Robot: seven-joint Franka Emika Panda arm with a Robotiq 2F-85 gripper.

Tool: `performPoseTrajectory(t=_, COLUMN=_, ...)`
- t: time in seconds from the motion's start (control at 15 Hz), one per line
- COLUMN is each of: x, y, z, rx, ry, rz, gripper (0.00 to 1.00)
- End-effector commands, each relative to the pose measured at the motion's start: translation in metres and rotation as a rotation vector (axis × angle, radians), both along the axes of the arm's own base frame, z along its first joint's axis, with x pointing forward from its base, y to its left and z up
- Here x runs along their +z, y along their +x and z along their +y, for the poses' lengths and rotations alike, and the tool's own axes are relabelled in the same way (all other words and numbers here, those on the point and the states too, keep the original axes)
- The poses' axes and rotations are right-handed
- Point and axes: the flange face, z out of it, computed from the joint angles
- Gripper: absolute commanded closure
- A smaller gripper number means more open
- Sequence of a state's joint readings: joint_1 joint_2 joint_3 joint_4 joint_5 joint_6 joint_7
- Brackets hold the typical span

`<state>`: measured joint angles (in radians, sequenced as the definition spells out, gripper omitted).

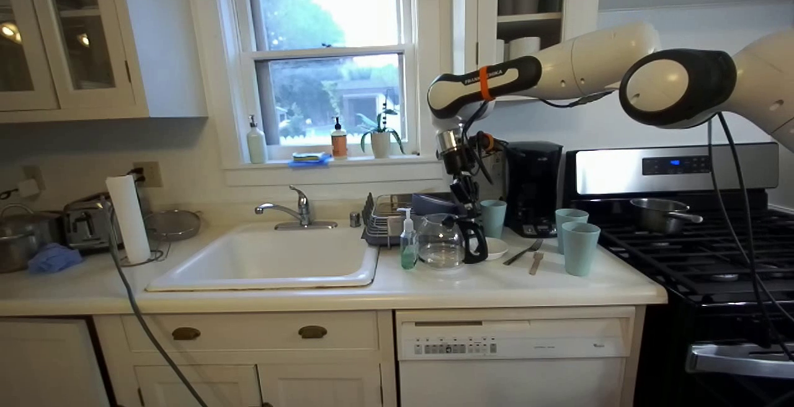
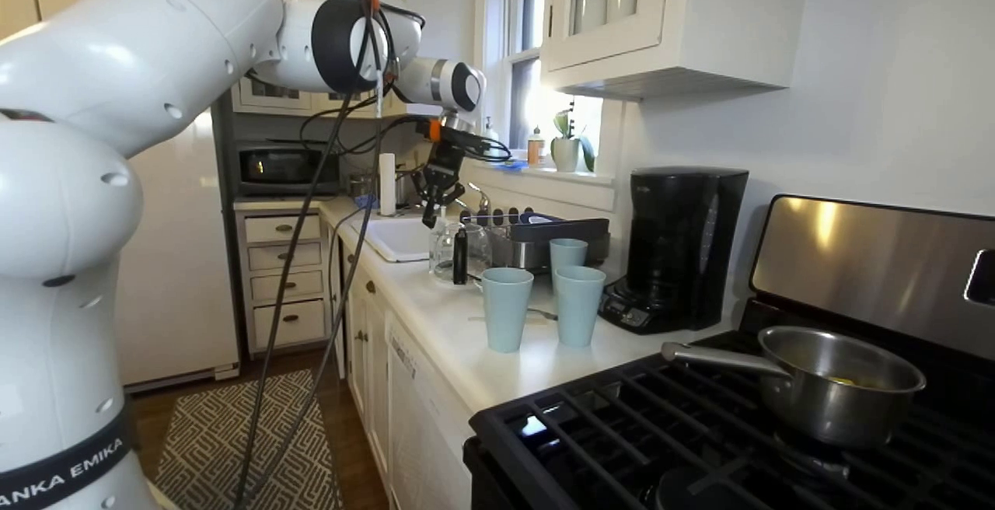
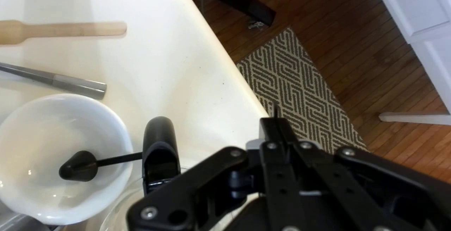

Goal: Pick up the black measuring spoon and pour its contents into the clear coffee jar, put the black measuring spoon into the most forward blue cup

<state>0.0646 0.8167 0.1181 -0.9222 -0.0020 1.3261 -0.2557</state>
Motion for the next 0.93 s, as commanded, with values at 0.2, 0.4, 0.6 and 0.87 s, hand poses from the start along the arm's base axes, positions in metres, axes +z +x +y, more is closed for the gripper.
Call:
performPoseTrajectory(t=0.2, x=0.015, y=0.010, z=-0.003, rx=-0.117, ry=0.154, rz=0.057, gripper=0.99)
performPoseTrajectory(t=0.4, x=0.017, y=0.018, z=-0.009, rx=-0.201, ry=0.187, rz=0.033, gripper=0.99)
performPoseTrajectory(t=0.6, x=0.011, y=0.029, z=-0.015, rx=-0.314, ry=0.200, rz=0.009, gripper=0.99)
performPoseTrajectory(t=0.87, x=0.000, y=0.041, z=-0.020, rx=-0.439, ry=0.205, rz=-0.016, gripper=0.99)
